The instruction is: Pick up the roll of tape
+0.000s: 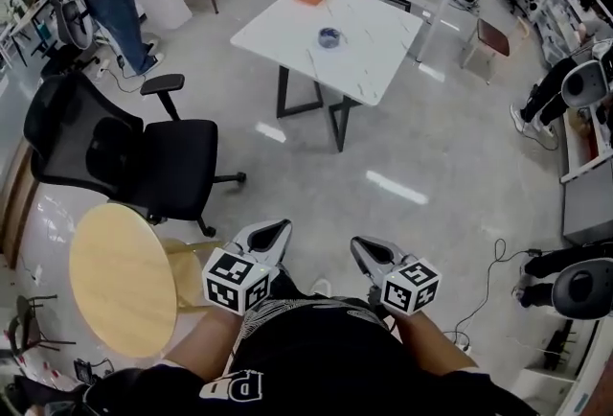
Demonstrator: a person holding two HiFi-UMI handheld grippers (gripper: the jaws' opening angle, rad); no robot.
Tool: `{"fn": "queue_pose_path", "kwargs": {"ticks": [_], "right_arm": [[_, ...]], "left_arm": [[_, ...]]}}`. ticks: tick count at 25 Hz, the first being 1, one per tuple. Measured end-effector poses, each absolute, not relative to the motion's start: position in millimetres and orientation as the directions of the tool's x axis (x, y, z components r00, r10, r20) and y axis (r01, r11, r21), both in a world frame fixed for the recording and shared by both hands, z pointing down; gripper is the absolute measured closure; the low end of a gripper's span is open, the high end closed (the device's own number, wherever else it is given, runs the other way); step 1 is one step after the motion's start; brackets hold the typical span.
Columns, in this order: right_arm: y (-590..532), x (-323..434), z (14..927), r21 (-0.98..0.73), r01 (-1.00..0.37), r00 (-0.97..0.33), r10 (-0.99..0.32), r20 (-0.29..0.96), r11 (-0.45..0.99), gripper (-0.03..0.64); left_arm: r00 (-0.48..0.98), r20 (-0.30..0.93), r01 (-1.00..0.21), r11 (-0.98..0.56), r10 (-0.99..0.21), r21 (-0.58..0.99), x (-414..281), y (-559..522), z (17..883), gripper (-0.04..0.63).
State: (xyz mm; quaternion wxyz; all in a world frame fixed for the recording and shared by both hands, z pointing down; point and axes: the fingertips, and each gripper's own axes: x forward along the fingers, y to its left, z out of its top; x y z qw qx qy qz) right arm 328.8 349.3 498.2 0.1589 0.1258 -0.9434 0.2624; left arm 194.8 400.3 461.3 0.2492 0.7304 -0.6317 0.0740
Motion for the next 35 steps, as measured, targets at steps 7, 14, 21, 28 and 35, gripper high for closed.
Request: {"fn": "queue_pose_path", "kwargs": {"ticks": [7,14,21,28,35], "right_arm": [[345.5,324.8,504.3,-0.461,-0.307,-0.921,-0.137,0.365,0.833,0.618],[328.2,311.4,511.3,-0.468,-0.329,-0.916,-0.156,0.369,0.82,0.618],[300.4,274.9,509.0,-0.452,-0.331,-0.913,-0.159,0.377,0.828,0.618],[256.4,226.8,501.5,-0.422,-0.346,-0.903,-0.174,0.393,0.838,0.618],[219.0,175.9,485.0,-0.392,-0.384,-0.89,-0.222,0.398,0.836,0.618]], "left_arm": [[0.2,0.429,-0.96,-0.09,-0.881,0.264,196.6,393.8,462.2,0.537],[0.225,0.435,-0.959,-0.118,-0.872,0.258,185.3,373.2,467.5,0.537],[0.223,0.422,-0.958,-0.118,-0.879,0.26,148.3,344.4,467.1,0.537],[0.23,0.39,-0.956,-0.131,-0.892,0.262,91.9,294.3,454.8,0.537],[0.28,0.379,-0.945,-0.182,-0.882,0.274,45.9,254.2,451.5,0.537]]}}
